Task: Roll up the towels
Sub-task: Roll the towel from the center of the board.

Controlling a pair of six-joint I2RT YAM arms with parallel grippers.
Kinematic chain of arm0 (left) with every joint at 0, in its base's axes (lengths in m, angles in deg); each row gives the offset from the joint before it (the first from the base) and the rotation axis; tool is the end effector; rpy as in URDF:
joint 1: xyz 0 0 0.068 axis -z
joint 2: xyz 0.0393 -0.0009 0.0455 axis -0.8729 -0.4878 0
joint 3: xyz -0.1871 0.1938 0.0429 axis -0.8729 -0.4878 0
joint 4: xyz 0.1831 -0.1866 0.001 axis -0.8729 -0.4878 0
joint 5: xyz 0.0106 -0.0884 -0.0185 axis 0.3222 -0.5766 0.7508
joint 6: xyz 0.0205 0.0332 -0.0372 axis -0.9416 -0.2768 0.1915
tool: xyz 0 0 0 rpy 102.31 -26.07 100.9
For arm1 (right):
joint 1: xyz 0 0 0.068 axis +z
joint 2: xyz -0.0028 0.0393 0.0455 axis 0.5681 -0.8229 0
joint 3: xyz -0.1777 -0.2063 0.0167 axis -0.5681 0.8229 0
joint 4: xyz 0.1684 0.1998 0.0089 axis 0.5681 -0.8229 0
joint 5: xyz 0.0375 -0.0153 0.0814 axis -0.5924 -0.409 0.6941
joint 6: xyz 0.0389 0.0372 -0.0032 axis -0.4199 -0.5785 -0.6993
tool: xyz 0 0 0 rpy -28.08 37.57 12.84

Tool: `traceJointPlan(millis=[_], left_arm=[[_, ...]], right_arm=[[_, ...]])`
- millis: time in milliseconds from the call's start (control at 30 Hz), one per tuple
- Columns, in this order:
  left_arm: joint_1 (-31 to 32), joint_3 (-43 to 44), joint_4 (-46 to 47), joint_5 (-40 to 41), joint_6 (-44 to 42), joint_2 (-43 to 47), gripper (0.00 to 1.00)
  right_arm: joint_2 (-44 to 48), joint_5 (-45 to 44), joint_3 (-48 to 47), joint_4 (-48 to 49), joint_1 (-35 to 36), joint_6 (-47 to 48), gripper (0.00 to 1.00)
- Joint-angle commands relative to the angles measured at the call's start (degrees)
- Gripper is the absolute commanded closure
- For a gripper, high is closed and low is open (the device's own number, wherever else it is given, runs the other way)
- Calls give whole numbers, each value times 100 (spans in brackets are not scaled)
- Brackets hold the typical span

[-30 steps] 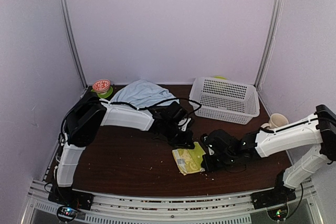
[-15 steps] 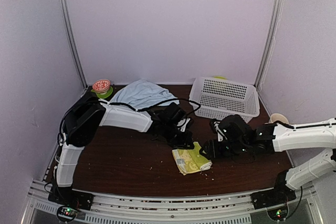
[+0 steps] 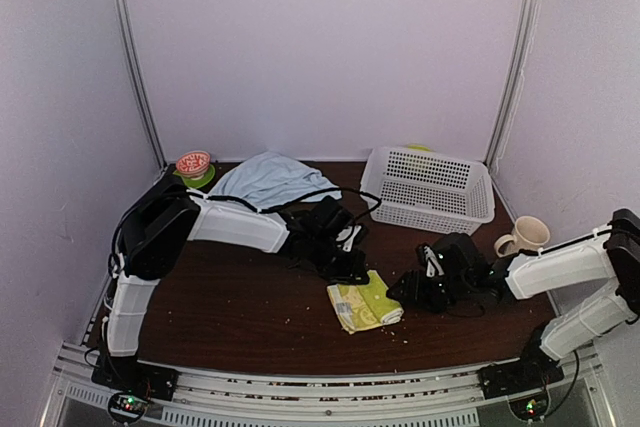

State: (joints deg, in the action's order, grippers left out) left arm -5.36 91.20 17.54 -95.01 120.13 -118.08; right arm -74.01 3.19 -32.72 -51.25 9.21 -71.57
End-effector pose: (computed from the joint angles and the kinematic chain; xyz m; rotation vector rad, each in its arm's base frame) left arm 0.2578 -0.3976 0.1271 0.4749 2.7336 -1.0993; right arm 0.1610 0.1690 0.1334 0.0771 2.6607 1.0588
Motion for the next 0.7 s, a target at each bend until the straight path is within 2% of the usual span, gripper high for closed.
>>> traceJointPlan(millis=[0, 133, 267, 433, 567, 667], left_arm=[[-24, -225, -582, 297, -37, -55, 100], [-24, -238, -591, 302, -45, -36, 100], [-24, -238, -588, 315, -42, -22, 100], [-24, -238, -598, 321, -54, -12, 100], [-24, -251, -705, 379, -107, 96, 100], [-26, -293, -809, 418, -186, 293, 100]], right_arm=[[-442, 563, 150, 1036, -64, -287, 39], [-810, 809, 219, 1387, -55, -374, 43], [-1134, 1108, 223, 1550, -59, -396, 52], [-1306, 1211, 229, 1636, -57, -376, 78], [-1058, 939, 14, 1105, -50, -92, 96], [-769, 460, -380, -56, -22, 403, 100]])
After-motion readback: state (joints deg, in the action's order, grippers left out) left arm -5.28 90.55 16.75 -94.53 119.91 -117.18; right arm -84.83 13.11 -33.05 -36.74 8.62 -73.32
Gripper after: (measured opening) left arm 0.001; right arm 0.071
